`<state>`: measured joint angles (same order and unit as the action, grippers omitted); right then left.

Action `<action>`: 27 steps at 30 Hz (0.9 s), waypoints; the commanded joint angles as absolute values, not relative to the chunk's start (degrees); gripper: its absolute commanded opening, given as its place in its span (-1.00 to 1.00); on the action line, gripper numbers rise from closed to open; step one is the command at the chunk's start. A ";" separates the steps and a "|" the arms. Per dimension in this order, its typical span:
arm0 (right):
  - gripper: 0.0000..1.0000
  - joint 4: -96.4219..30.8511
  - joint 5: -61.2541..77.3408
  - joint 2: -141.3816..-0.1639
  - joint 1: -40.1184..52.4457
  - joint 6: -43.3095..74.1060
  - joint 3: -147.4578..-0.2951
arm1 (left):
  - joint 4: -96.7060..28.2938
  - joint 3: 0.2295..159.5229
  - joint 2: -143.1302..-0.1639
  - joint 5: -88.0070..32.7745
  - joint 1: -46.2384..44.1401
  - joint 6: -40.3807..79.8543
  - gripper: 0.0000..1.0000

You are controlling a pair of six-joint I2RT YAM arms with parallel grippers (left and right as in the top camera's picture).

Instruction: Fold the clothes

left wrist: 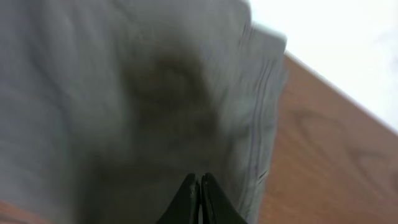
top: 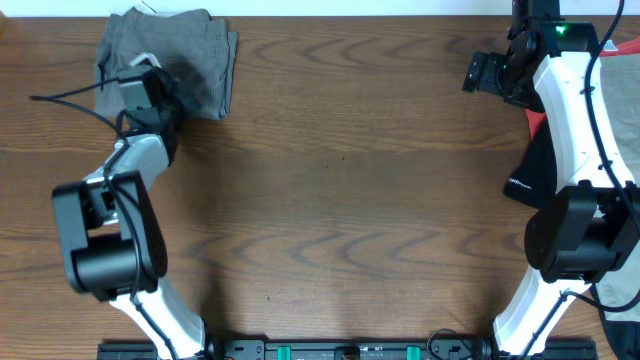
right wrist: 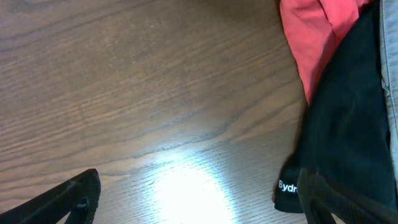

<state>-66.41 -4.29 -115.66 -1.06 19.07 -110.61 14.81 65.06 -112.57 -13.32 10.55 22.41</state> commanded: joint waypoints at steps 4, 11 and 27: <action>0.98 -66.46 -4.27 -115.50 -1.43 19.88 -110.34 | 17.04 65.12 -118.69 -15.68 8.40 21.63 -0.88; 0.99 -66.46 -4.27 -115.50 -1.43 19.88 -110.34 | 17.23 65.12 -121.16 -16.97 6.76 21.58 -0.88; 0.98 -66.46 -4.27 -115.50 -1.43 19.88 -110.34 | 16.91 65.12 -109.23 -10.72 9.56 21.17 -0.88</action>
